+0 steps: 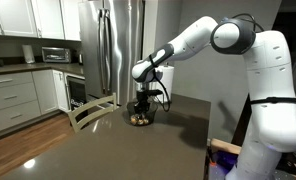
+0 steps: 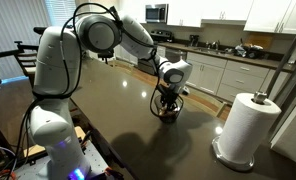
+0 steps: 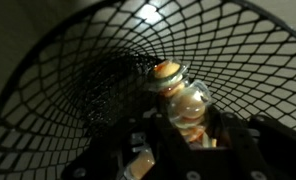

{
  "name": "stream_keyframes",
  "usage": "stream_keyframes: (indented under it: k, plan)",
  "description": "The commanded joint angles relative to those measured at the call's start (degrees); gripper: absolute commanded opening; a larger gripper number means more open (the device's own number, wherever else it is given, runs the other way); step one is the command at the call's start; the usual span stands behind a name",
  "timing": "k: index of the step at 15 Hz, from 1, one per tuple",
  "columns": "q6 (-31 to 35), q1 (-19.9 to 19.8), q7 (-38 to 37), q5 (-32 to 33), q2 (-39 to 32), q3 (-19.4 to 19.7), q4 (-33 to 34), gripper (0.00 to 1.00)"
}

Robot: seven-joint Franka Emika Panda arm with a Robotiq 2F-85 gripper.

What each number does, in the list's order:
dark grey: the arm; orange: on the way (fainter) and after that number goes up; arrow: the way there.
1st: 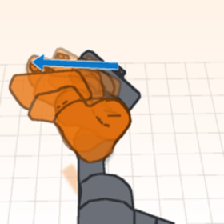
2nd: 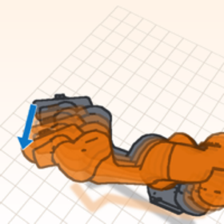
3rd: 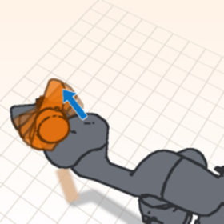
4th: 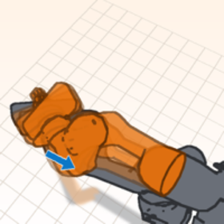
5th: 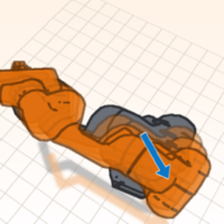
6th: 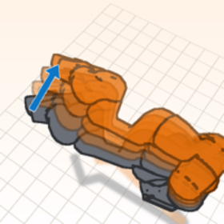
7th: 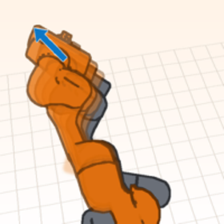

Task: Remove a packet from the basket and put it on the table

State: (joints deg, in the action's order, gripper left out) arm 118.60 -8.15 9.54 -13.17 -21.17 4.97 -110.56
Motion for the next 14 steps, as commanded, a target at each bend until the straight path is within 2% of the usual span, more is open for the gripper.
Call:
stream_keyframes:
  k: [1,5,9,14]
  plan:
    - [-0.25,-0.67,-1.38,-0.49,1.11,-0.41,0.07,0.08]
    - [-3.44,-0.53,-2.35,0.27,3.08,-0.07,0.27,0.01]
    - [-5.44,0.22,-4.04,1.23,6.74,0.16,-0.60,0.06]
    - [-6.90,1.69,-5.67,2.72,9.61,-0.25,-0.44,0.05]
